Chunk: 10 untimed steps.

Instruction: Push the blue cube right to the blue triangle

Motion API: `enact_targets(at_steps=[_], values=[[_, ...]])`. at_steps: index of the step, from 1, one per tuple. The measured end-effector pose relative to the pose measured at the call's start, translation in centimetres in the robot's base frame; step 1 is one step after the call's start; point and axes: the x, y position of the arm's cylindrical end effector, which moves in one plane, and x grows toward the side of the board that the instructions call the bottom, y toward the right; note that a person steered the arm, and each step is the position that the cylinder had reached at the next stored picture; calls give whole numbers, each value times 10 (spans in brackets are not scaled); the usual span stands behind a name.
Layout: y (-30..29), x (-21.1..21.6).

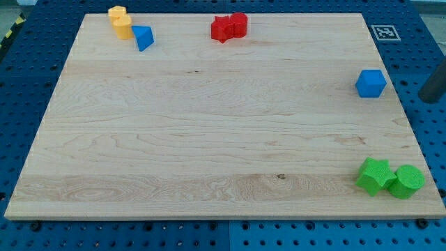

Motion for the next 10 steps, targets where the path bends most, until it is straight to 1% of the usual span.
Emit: enact_targets(at_steps=[1,2,3,4,5,6,7,8,10], values=[[-23,-6],[-62,-2],[-80,-2],[-84,-4],[-61,-16],[-76,-44],[-107,-43],[-119,-42],[-123,-42]])
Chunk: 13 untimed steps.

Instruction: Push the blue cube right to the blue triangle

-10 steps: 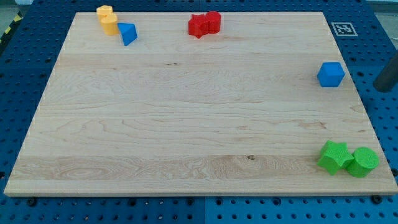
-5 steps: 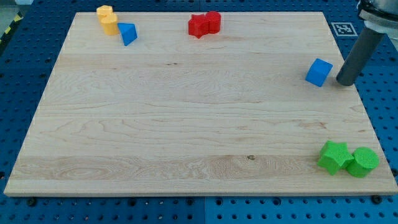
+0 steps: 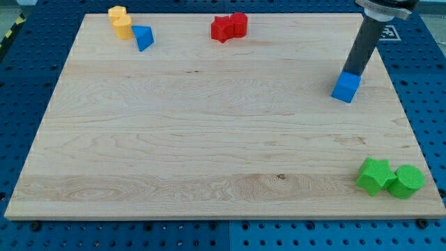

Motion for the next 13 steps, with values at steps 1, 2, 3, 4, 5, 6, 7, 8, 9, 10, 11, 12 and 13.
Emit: enact_targets(at_steps=[1,2,3,4,5,6,7,8,9,10,11,12,13], values=[[-2,0],[-2,0],[-26,0],[-36,2],[0,7],[32,13],[27,39],[-13,40],[-48,39],[-55,44],[-73,48],[-103,48],[-112,51]])
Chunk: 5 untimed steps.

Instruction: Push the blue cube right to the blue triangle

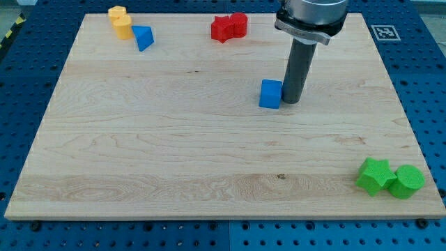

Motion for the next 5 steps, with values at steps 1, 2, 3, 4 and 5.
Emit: enact_targets(at_steps=[1,2,3,4,5], values=[[-19,3],[-53,3],[-77,8],[-84,25],[-103,4]])
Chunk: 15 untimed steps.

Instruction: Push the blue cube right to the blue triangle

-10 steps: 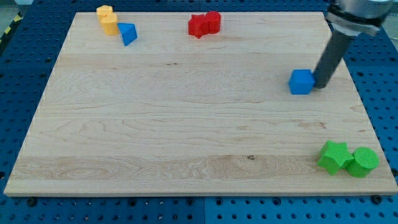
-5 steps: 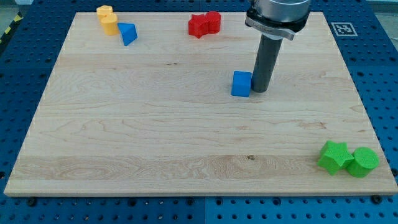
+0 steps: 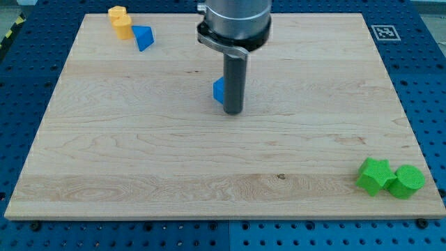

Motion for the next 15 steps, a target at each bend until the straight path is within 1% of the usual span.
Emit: enact_targets(at_steps=[2,9,10,11,12,13,14,15], values=[[-27,-66],[-28,-68],[-28,-82],[5,-83],[5,-87],[-38,-103],[-62,-114],[-27,-101]])
